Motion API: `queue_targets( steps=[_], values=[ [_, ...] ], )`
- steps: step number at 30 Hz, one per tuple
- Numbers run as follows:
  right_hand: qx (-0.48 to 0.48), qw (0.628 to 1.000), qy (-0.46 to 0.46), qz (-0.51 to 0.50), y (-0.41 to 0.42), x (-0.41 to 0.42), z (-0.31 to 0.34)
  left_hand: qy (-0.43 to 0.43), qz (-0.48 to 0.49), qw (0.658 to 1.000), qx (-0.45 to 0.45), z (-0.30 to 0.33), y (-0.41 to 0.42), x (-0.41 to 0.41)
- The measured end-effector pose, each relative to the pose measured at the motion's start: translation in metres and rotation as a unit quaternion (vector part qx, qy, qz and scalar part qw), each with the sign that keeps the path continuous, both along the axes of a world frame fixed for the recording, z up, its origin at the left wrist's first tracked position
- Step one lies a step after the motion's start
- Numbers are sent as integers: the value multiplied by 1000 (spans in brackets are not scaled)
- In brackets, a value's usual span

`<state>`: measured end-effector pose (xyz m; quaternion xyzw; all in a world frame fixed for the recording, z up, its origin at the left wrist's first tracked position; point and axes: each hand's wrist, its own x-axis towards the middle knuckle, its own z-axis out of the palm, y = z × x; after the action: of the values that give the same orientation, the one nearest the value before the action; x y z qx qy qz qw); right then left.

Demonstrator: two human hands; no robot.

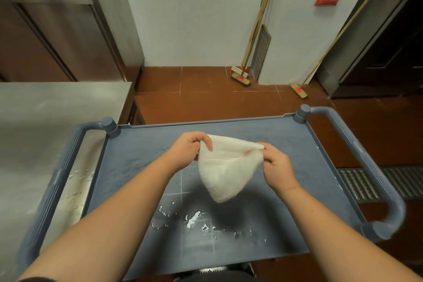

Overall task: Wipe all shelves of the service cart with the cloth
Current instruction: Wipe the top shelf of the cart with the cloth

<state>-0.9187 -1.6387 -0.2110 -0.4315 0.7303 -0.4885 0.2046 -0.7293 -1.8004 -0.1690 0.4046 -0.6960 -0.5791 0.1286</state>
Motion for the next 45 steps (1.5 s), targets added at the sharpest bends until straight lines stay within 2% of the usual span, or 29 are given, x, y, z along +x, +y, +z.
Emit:
queue_targets(
  steps=[2,4,5,7,9,10,12,14,15,17,20,22,24,26,28,30,33,36,38,40,41,42,43,44,45],
  values=[
    [9,1000,7,27,1,-3,-1,8,-7,1000,24,0,-3,7],
    [19,999,0,36,-1,-2,0,14,-36,999,7,6,-1,14],
    [11,998,-55,34,-2,-1,1,10,-57,998,-22,9,1,16],
    [-40,968,-248,15,-6,4,8,19,-77,996,-34,8,3,19],
    [-82,910,-406,-11,-6,11,17,83,-52,994,55,8,5,20],
    [-85,886,-455,-13,-6,14,17,127,-32,986,107,9,6,20],
    [-63,863,-501,27,-4,22,16,186,8,968,169,12,10,18],
    [-21,855,-513,67,-1,36,7,191,52,966,166,13,12,14],
    [-8,855,-516,57,0,42,0,179,69,970,150,11,12,13],
    [-18,859,-511,-18,1,52,-9,152,71,977,133,6,9,15],
    [-62,881,-460,-89,1,60,-10,127,16,978,167,1,4,25],
    [-56,916,-386,-100,0,64,-4,106,-36,979,169,-4,5,34],
    [8,954,-280,-102,-1,67,-2,96,-85,978,162,-11,7,43],
    [63,975,-197,-84,1,71,-1,41,-149,983,95,-18,6,49],
    [87,982,-157,-51,4,74,-1,-43,-200,979,-22,-25,4,53],
    [124,985,-122,-7,9,76,0,-77,-207,971,-94,-30,5,55],
    [189,981,-33,36,12,79,0,-78,-154,973,-155,-37,4,54],
    [189,979,81,-7,14,85,-2,-62,-129,961,-238,-43,6,54],
    [191,955,217,-67,15,87,-4,-37,-126,951,-279,-42,10,54],
    [195,904,363,-117,18,86,-9,-10,-112,939,-326,-44,12,53],
    [170,901,378,-129,20,84,-12,-8,-104,927,-361,-47,13,51],
    [131,920,347,-127,23,82,-12,-5,-99,919,-381,-49,13,48],
    [77,954,261,-125,25,77,-13,8,-93,928,-361,-49,14,44],
    [19,985,121,-125,28,73,-14,27,-80,950,-301,-47,17,39],
    [-22,991,-30,-131,30,67,-14,45,-63,972,-223,-44,22,34]
  ],
)
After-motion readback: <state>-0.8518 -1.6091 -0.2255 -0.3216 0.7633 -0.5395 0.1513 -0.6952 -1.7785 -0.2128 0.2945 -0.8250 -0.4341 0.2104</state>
